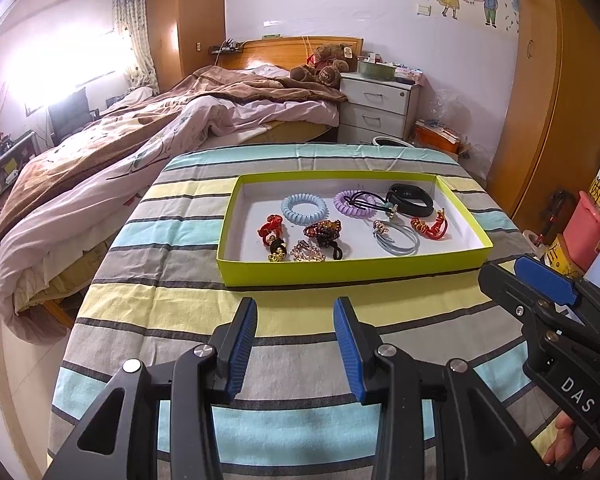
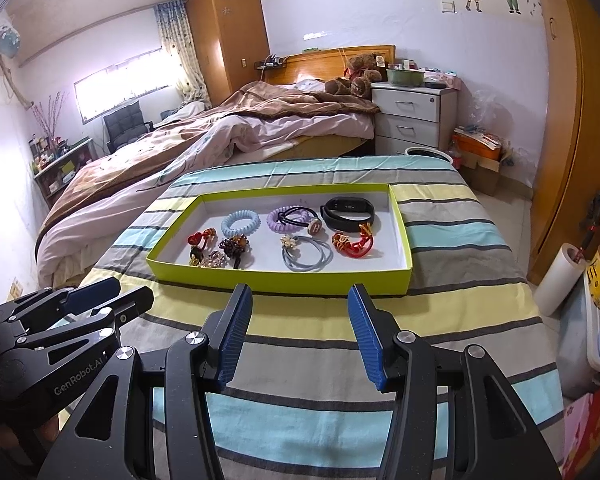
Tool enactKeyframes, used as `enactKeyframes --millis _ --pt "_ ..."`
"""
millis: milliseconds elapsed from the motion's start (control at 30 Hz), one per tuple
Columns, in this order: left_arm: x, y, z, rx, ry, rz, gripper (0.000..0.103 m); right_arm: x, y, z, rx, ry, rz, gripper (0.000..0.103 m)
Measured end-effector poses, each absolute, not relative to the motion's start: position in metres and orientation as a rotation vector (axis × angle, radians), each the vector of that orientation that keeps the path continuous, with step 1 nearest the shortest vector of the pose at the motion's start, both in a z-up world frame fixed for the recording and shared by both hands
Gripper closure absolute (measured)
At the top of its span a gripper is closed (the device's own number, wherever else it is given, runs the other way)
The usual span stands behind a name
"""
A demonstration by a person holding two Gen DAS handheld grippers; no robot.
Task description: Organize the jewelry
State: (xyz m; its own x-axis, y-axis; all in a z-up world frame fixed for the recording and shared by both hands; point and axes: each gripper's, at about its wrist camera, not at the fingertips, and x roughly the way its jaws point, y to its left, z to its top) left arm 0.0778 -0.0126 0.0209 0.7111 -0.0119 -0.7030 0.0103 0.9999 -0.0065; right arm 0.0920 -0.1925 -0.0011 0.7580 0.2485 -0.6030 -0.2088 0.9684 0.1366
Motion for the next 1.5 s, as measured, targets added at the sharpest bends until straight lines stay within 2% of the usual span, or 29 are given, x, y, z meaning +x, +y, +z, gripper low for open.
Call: enactKeyframes --millis 1500 --pt "0.0808 -0.0097 0.0197 -0.009 0.795 -0.029 0.064 0.0913 -0.1937 -0.001 0.065 0.673 0.245 0.052"
